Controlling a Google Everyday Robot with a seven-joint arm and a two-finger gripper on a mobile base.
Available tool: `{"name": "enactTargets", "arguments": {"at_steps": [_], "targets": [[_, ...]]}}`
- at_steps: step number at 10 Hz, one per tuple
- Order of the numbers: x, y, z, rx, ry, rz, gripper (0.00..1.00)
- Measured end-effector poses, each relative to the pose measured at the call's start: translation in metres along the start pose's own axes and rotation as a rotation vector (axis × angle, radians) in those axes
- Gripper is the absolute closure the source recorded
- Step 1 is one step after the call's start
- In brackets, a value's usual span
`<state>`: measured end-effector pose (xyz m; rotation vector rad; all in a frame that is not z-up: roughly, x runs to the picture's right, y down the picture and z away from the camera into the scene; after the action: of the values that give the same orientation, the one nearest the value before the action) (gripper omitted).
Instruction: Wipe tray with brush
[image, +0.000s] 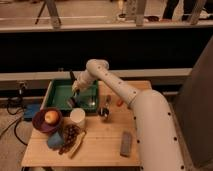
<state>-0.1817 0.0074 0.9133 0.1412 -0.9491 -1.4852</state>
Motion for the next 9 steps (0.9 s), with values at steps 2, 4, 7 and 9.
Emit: {"name": "enactTargets", "arguments": {"at_steps": [2, 4, 7, 9], "targets": [[-0.013, 0.026, -0.017, -0.046, 0.004, 0.014, 1.00], [-0.015, 0.052, -0.031, -0.088, 0.032, 0.035, 1.00], [0.011, 0.075, -0.038, -0.130, 0.076, 0.067, 1.00], [0.038, 0.078, -0.032, -0.159, 0.102, 0.064, 1.00]]}}
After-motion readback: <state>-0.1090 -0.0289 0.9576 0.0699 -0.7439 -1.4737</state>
